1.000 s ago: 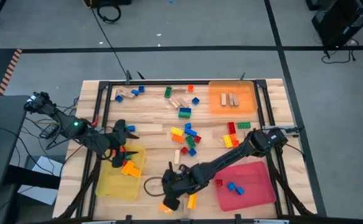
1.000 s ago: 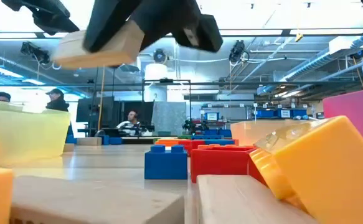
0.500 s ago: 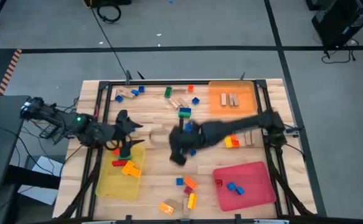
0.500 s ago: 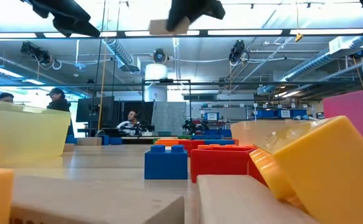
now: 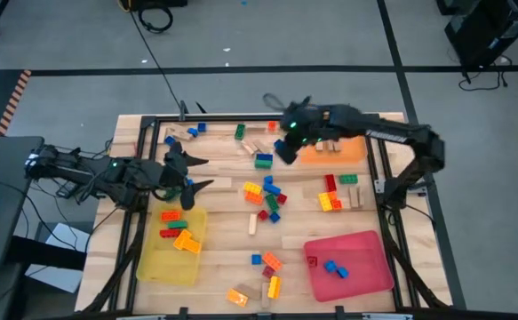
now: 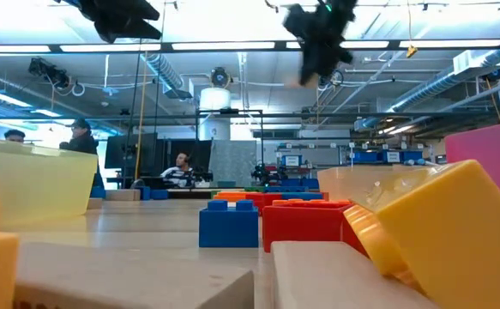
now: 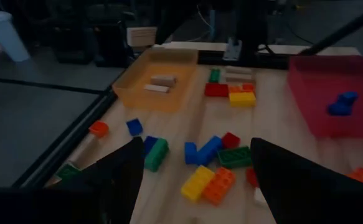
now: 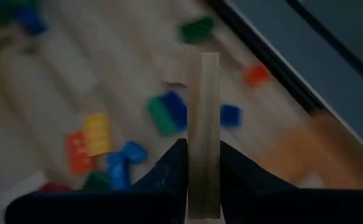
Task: Sort blocks by size
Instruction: Put the brown block into the orange bin, then put the large yellow game piece into the yellow bin
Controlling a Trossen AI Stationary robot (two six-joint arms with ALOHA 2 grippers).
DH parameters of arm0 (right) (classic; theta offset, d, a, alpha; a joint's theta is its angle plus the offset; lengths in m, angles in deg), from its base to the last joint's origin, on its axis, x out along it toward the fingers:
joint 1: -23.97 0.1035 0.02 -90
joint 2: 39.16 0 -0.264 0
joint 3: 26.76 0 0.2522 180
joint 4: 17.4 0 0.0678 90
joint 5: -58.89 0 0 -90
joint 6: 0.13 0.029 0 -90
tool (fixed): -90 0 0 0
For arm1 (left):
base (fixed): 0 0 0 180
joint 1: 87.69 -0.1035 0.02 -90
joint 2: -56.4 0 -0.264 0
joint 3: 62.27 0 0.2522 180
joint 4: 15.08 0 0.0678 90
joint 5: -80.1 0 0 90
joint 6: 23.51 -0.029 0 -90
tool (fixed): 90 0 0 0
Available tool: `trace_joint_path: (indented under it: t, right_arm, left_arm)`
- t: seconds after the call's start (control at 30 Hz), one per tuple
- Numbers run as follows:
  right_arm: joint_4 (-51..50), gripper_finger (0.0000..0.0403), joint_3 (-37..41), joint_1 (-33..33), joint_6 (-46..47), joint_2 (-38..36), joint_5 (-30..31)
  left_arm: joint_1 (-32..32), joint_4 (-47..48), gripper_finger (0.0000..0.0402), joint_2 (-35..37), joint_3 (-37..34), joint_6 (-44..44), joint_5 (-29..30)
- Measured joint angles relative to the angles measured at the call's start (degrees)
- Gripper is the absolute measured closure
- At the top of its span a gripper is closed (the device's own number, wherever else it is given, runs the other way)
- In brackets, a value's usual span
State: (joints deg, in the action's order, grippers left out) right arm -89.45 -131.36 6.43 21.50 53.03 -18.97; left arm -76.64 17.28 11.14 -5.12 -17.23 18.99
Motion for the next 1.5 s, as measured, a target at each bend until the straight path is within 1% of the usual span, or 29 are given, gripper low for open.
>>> trace_joint_path:
  t: [0.07, 0.17, 0.27, 0.37, 0.43, 0.53, 0.67, 0.83, 0.97, 1.13, 1.5]
  right_arm:
    - [0.28, 0.0328, 4.77, -3.81, 2.49, -2.26, 0.02]
    - [1.09, 0.0329, 11.31, -9.03, 3.91, -4.88, 0.03]
    - [2.89, 0.0332, 16.92, -14.01, 7.33, -6.39, -0.14]
    - [5.02, 0.033, 20.98, -18.42, 10.98, -6.24, -0.45]
    - [7.33, 0.0329, 22.52, -20.74, 13.27, -5.72, -2.04]
    - [10.23, 0.0329, 24.28, -22.95, 14.36, -3.09, -4.9]
    - [13.05, 0.0329, 24.44, -24.49, 14.31, 1.45, -8.57]
    - [12.66, 0.0329, 24.58, -24.74, 14.27, 6.64, -9.58]
    - [12.83, 0.0321, 24.58, -24.73, 14.22, 9.28, -11.36]
    - [13.61, 0.0307, 24.56, -24.72, 13.89, 9.89, -11.84]
    - [14.19, 0.03, 24.54, -24.7, 12.46, 6.13, -11.31]
  left_arm:
    - [-0.84, -0.08, 0.0105, 0.0, 0.0, -0.04, 0.0]
    - [-1.7, -0.67, 0.0105, 0.0, 0.0, -0.06, 0.01]
    - [-2.29, -1.93, 0.0105, 0.0, 0.0, -0.06, 0.02]
    - [-2.85, -3.1, 0.0105, 0.0, 0.0, -0.06, 0.02]
    - [-3.2, -3.35, 0.0105, 0.0, 0.0, -0.06, 0.04]
    - [-3.57, -4.56, 0.0105, 0.0, 0.0, -0.06, 0.04]
    - [-3.67, -5.47, 0.0105, 0.0, 0.0, -0.08, 0.04]
    - [-3.68, -5.52, 0.0105, 0.0, 0.0, -0.33, 0.04]
    - [-3.68, -5.53, 0.0105, 0.0, 0.0, -5.0, 0.07]
    - [-3.68, -5.51, 0.0105, 0.0, 0.0, -5.87, 0.07]
    - [-3.68, -5.48, 0.0105, -0.07, 0.0, -5.98, 0.07]
